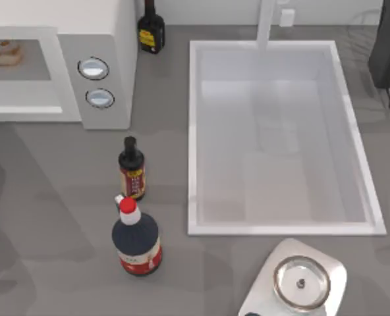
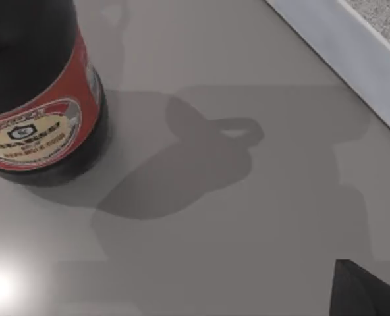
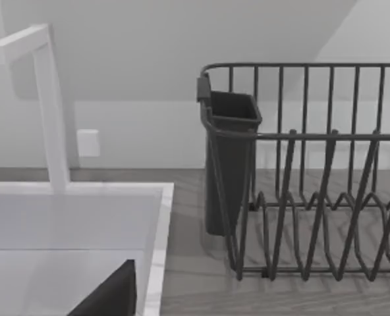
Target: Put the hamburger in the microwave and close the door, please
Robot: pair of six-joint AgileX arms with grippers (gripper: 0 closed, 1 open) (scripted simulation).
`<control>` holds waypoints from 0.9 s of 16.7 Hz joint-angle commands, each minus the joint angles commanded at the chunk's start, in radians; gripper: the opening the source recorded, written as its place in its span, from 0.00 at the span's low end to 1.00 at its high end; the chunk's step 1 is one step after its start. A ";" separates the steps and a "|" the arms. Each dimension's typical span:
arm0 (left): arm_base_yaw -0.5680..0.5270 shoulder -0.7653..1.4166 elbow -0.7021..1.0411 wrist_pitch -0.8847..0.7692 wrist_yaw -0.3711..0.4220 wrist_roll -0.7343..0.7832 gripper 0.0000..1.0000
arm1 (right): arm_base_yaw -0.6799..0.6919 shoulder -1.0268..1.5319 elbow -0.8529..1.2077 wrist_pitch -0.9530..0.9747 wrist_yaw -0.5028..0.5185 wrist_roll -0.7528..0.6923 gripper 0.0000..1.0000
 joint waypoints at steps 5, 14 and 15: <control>-0.197 -0.184 -0.153 0.052 -0.113 -0.178 0.00 | 0.000 0.000 0.000 0.000 0.000 0.000 1.00; -0.282 -0.218 -0.180 0.059 -0.176 -0.255 0.00 | 0.000 0.000 0.000 0.000 0.000 0.000 1.00; -0.325 -0.229 -0.188 0.060 -0.206 -0.287 0.00 | 0.000 0.000 0.000 0.000 0.000 0.000 1.00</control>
